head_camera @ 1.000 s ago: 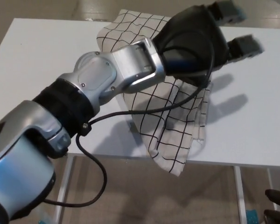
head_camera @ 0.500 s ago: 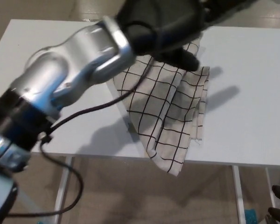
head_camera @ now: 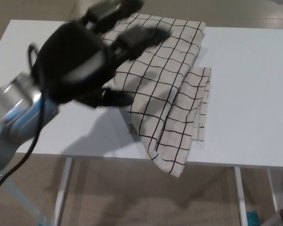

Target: Use the left hand to fold a white towel with checkered patterns in half.

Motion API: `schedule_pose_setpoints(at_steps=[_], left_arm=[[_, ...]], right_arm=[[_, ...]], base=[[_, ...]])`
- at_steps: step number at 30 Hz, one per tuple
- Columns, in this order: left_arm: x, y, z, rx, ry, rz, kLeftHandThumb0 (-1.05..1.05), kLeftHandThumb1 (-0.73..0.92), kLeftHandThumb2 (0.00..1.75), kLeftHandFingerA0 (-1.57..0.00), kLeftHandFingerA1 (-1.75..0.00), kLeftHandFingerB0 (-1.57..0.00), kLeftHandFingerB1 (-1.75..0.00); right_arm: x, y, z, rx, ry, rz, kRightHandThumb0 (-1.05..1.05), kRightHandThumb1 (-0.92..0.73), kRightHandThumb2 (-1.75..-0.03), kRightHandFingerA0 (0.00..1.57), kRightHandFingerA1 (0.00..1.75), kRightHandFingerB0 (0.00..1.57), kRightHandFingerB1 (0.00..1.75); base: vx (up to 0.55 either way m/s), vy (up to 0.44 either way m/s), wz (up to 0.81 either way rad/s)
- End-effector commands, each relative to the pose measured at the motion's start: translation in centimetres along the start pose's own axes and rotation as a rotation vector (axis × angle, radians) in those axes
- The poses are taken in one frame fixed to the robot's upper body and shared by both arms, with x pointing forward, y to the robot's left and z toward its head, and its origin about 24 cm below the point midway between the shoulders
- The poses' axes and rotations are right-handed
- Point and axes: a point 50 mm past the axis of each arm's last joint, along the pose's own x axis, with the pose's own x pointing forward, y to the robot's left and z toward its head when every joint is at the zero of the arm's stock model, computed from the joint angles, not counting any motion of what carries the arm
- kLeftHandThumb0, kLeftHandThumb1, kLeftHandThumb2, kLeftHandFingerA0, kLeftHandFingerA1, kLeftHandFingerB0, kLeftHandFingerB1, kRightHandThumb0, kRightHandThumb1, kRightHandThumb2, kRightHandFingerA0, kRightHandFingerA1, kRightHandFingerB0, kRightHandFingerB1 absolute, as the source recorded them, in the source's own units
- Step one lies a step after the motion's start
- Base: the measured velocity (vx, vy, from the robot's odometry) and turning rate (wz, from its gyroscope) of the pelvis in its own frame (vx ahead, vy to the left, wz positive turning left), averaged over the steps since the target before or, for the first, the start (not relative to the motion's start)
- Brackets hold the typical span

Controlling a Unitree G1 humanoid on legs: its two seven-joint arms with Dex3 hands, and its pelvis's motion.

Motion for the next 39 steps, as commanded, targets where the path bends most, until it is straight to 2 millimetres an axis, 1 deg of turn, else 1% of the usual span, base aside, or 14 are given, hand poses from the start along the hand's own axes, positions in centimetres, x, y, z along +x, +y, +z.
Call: schedule_pose_setpoints(at_steps=[1,2,3,4,7,8,9,10,11,12,21,22,29,39], left_arm=[[-15.5,1.6,3.2,-1.122,0.059,-0.207,-0.79,0.66,0.61,-0.44,-0.38,-0.48,-0.36],[-18.2,1.2,3.1,-1.241,0.163,-0.241,-0.79,0.55,0.94,-0.48,-0.53,-0.43,-0.47],[-19.6,1.4,3.2,-1.302,0.202,-0.248,-0.79,0.55,0.94,-0.48,-0.53,-0.43,-0.47],[-20.0,0.9,3.4,-1.325,0.219,-0.267,-0.78,0.67,0.61,-0.53,-0.41,-0.52,-0.37],[-20.9,-0.2,4.0,-1.408,0.253,-0.329,-0.71,0.65,0.60,-0.57,-0.42,-0.55,-0.38],[-21.4,-1.0,4.3,-1.460,0.272,-0.367,-0.74,0.57,0.93,-0.58,-0.57,-0.47,-0.48],[-21.6,-1.3,4.4,-1.479,0.279,-0.381,-0.74,0.57,0.93,-0.58,-0.57,-0.47,-0.48],[-21.9,-1.8,4.6,-1.507,0.295,-0.400,-0.68,0.60,0.62,-0.61,-0.45,-0.58,-0.40],[-22.2,-2.2,4.7,-1.537,0.310,-0.419,-0.68,0.60,0.62,-0.61,-0.45,-0.58,-0.40],[-22.6,-2.7,4.8,-1.558,0.339,-0.439,-0.65,0.54,0.92,-0.59,-0.59,-0.52,-0.53],[-24.5,-5.5,4.8,-1.553,0.573,-0.527,-0.81,0.58,0.93,-0.67,-0.57,-0.65,-0.52],[-24.8,-6.5,4.7,-1.548,0.621,-0.493,-0.71,0.61,0.59,-0.71,-0.46,-0.73,-0.44],[-25.9,-10.8,4.1,-1.506,0.858,-0.241,-0.65,0.58,0.58,-0.80,-0.48,-0.75,-0.44],[-27.7,-17.0,3.6,-1.070,1.379,0.121,-0.69,0.58,0.59,-0.64,-0.42,-0.63,-0.42]], right_arm=[[-1.0,-3.0,0.3,0.112,0.029,-0.078,-0.55,-0.48,-0.91,0.39,0.64,0.29,0.54],[-1.3,-3.1,0.2,0.111,0.041,-0.075,-0.58,-0.60,-0.61,0.37,0.56,0.38,0.44],[-1.4,-3.0,0.1,0.113,0.046,-0.072,-0.58,-0.60,-0.61,0.37,0.56,0.38,0.44],[-1.5,-2.9,0.0,0.117,0.050,-0.068,-0.54,-0.63,-0.59,0.39,0.57,0.39,0.44],[-2.1,-2.4,-0.3,0.141,0.065,-0.054,-0.51,-0.63,-0.59,0.39,0.60,0.39,0.46],[-2.7,-2.0,-0.7,0.153,0.074,-0.048,-0.50,-0.63,-0.59,0.40,0.60,0.39,0.46],[-2.9,-1.9,-0.8,0.156,0.077,-0.045,-0.50,-0.63,-0.59,0.40,0.60,0.39,0.46],[-3.2,-1.8,-1.0,0.153,0.081,-0.040,-0.50,-0.63,-0.59,0.40,0.60,0.40,0.47],[-3.5,-1.6,-1.1,0.149,0.086,-0.034,-0.50,-0.63,-0.59,0.40,0.60,0.40,0.47],[-3.8,-1.5,-1.3,0.144,0.095,-0.028,-0.49,-0.63,-0.59,0.40,0.60,0.40,0.47],[-3.9,-0.7,-1.6,0.117,0.140,0.006,-0.46,-0.63,-0.58,0.40,0.58,0.39,0.45],[-3.9,-0.4,-1.7,0.124,0.140,0.014,-0.46,-0.62,-0.58,0.40,0.57,0.40,0.46],[-4.0,0.5,-2.4,0.160,0.154,0.035,-0.45,-0.63,-0.58,0.40,0.58,0.40,0.46],[-4.2,1.3,-3.3,0.112,0.159,0.055,-0.45,-0.64,-0.58,0.40,0.59,0.39,0.46]], base=[[0.00,0.000,0.00],[0.00,0.000,0.00],[0.00,0.000,0.00],[0.00,0.000,0.00],[0.00,0.000,0.00],[0.00,0.000,0.00],[0.00,0.000,0.00],[0.00,0.000,0.00],[0.00,0.000,0.00],[0.00,0.000,0.00],[0.00,0.000,0.00],[0.00,0.000,0.00],[0.00,0.000,0.00],[0.00,0.000,0.00]])
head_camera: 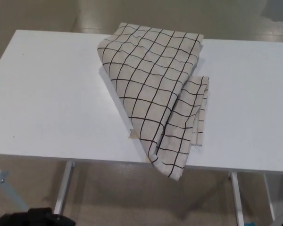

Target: Use the left hand to fold a white towel with checkered patterns in half.

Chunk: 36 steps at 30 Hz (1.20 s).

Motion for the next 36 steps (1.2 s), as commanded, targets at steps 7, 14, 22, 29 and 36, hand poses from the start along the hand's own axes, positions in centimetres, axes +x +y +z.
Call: schedule_pose_setpoints(at_steps=[7,14,22,29,36], left_arm=[[0.0,-1.0,-5.4,-0.221,0.193,0.444,-0.73,0.53,0.68,-0.63,-0.46,-0.57,-0.44],[-0.9,-0.9,-6.4,-0.302,0.227,0.527,-0.70,0.52,0.68,-0.62,-0.47,-0.53,-0.44],[-0.9,-0.6,-6.4,-0.261,0.237,0.507,-0.64,0.62,0.59,-0.58,-0.40,-0.50,-0.37],[-0.6,-0.7,-6.3,-0.211,0.225,0.470,-0.66,0.62,0.59,-0.58,-0.40,-0.49,-0.37],[-0.7,-0.8,-6.1,-0.105,0.219,0.429,-0.69,0.64,0.60,-0.56,-0.39,-0.49,-0.36]], right_arm=[[0.6,1.7,-0.4,0.068,0.009,0.042,-0.44,-0.65,-0.58,0.40,0.60,0.39,0.47],[1.0,2.6,-0.7,0.042,-0.019,0.073,-0.47,-0.65,-0.59,0.41,0.60,0.39,0.48],[1.4,2.8,-0.6,0.035,-0.046,0.072,-0.48,-0.65,-0.59,0.44,0.60,0.40,0.49],[1.6,2.6,-0.7,0.026,-0.054,0.060,-0.47,-0.65,-0.59,0.46,0.61,0.42,0.49],[1.5,2.5,-0.8,0.033,-0.034,0.062,-0.46,-0.64,-0.59,0.47,0.60,0.47,0.51]], base=[[0.00,0.000,0.00],[0.00,0.000,0.00],[0.00,0.000,0.00],[0.00,0.000,0.00],[0.00,0.000,0.00]])
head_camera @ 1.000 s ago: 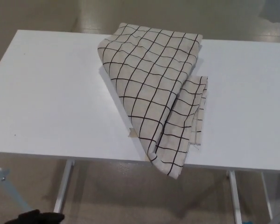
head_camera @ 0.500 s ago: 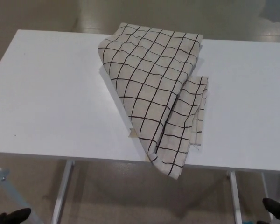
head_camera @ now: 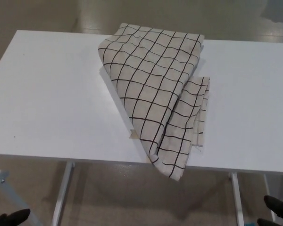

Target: Use the left hand to fold a white towel with checkered patterns in half.

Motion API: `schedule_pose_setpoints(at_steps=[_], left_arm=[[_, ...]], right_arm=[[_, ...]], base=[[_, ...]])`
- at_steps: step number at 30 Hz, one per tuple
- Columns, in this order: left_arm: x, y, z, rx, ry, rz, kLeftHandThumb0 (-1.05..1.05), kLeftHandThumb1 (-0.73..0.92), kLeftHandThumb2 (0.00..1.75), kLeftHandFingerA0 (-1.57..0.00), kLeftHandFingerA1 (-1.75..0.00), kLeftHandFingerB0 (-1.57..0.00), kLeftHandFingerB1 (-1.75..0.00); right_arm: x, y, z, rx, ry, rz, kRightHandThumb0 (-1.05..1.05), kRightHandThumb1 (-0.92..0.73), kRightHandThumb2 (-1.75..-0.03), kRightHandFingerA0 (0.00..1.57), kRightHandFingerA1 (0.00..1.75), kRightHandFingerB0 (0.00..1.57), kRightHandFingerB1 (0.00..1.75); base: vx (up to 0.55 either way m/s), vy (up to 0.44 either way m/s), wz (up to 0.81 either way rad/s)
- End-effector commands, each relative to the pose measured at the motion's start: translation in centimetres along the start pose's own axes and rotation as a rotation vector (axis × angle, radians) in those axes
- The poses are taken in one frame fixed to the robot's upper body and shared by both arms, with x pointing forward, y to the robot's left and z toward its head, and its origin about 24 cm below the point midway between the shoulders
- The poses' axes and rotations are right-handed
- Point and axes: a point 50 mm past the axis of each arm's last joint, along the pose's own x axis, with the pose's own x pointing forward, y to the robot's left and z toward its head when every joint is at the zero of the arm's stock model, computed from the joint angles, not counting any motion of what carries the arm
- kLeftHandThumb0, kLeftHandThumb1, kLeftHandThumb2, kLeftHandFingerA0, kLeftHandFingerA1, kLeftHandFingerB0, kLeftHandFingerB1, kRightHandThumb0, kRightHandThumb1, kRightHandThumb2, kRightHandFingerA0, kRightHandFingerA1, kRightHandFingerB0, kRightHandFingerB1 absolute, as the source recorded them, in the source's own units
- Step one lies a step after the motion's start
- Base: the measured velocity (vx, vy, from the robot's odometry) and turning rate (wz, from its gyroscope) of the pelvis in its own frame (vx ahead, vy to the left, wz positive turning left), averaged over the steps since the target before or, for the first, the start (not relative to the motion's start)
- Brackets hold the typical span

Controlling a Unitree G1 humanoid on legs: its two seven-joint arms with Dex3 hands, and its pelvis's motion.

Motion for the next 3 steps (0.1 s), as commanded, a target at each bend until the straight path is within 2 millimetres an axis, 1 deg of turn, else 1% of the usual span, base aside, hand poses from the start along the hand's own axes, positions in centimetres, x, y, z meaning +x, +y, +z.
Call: schedule_pose_setpoints(at_steps=[1,3], left_arm=[[-0.23,0.09,0.01,0.102,-0.031,-0.017,-0.69,0.64,0.60,-0.56,-0.39,-0.49,-0.36],[-0.22,0.10,0.01,0.108,-0.032,-0.018,-0.69,0.64,0.60,-0.56,-0.39,-0.49,-0.36]], right_arm=[[-0.18,-0.29,0.03,-0.010,0.000,-0.008,-0.46,-0.64,-0.59,0.47,0.60,0.47,0.51],[-0.16,-0.31,0.05,-0.015,0.004,-0.008,-0.46,-0.63,-0.59,0.48,0.59,0.49,0.51]], base=[[0.00,0.000,0.00],[0.00,0.000,0.00]])
